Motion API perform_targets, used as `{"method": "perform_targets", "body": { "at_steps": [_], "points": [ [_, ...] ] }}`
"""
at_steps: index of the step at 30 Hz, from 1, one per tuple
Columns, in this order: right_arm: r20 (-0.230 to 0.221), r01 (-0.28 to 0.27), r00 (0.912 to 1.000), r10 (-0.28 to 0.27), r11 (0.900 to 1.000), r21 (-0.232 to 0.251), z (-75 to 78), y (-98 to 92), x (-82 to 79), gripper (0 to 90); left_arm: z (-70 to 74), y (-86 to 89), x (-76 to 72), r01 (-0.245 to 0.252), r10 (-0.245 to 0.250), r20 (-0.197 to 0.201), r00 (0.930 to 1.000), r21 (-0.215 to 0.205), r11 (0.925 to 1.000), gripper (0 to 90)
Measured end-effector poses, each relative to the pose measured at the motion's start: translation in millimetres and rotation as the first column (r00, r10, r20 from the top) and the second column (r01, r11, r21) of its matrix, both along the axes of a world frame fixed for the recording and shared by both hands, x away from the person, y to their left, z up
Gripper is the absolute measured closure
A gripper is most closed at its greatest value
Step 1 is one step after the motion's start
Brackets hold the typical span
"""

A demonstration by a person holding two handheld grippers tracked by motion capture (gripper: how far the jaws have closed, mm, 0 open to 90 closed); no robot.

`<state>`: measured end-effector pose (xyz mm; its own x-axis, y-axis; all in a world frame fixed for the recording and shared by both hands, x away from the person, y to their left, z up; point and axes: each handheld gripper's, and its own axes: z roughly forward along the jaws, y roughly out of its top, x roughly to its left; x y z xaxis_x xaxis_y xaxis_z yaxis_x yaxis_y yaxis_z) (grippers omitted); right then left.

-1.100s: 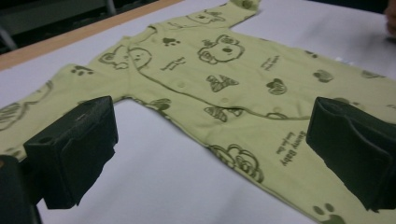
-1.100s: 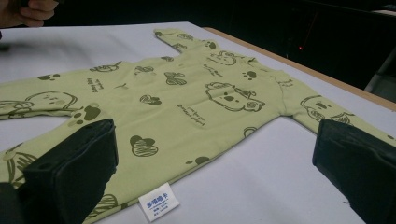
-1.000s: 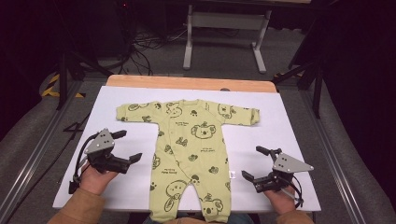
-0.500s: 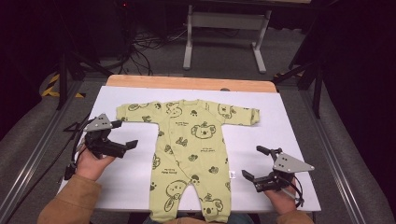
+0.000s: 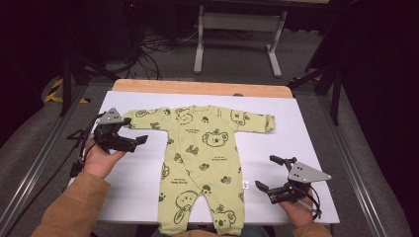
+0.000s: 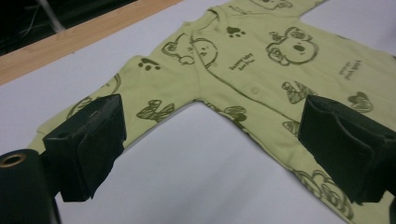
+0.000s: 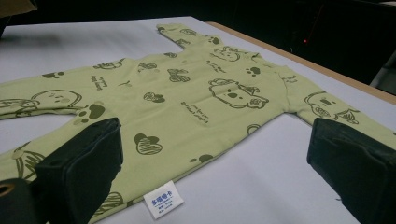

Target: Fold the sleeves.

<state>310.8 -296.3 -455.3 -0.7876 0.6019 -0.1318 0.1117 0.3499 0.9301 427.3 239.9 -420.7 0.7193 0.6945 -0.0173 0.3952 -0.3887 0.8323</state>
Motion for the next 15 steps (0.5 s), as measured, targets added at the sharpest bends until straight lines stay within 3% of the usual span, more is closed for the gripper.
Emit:
{"method": "perform_targets", "body": {
  "at_steps": [1,2,5,12,15],
  "points": [
    [-0.001,0.000,1.0000,0.000,1.000,0.000,0.0,-0.1,0.1,4.1,-0.2,0.0,4.3,-0.032,0.032,-0.017,0.9993,0.032,0.9990,10.9],
    [-0.002,0.000,1.0000,0.000,1.000,-0.001,-0.1,-0.2,0.2,4.2,-0.4,0.5,6.8,-0.042,0.043,-0.024,0.9988,0.037,0.9984,16.4],
    [-0.005,-0.001,1.0000,0.001,1.000,-0.004,-0.5,0.2,0.4,4.2,-1.1,3.0,13.4,-0.050,0.050,-0.053,0.9974,0.008,0.9987,17.4],
    [-0.009,-0.003,1.0000,0.003,1.000,-0.008,-1.1,0.3,1.1,4.2,-3.8,5.7,25.6,-0.077,0.077,-0.037,0.9964,-0.016,0.9969,14.2],
    [-0.012,-0.004,0.9999,0.004,1.000,-0.009,-1.3,0.6,1.0,4.2,-4.9,5.7,31.8,-0.113,0.111,-0.041,0.9929,-0.036,0.9930,14.3]
  ]
}}
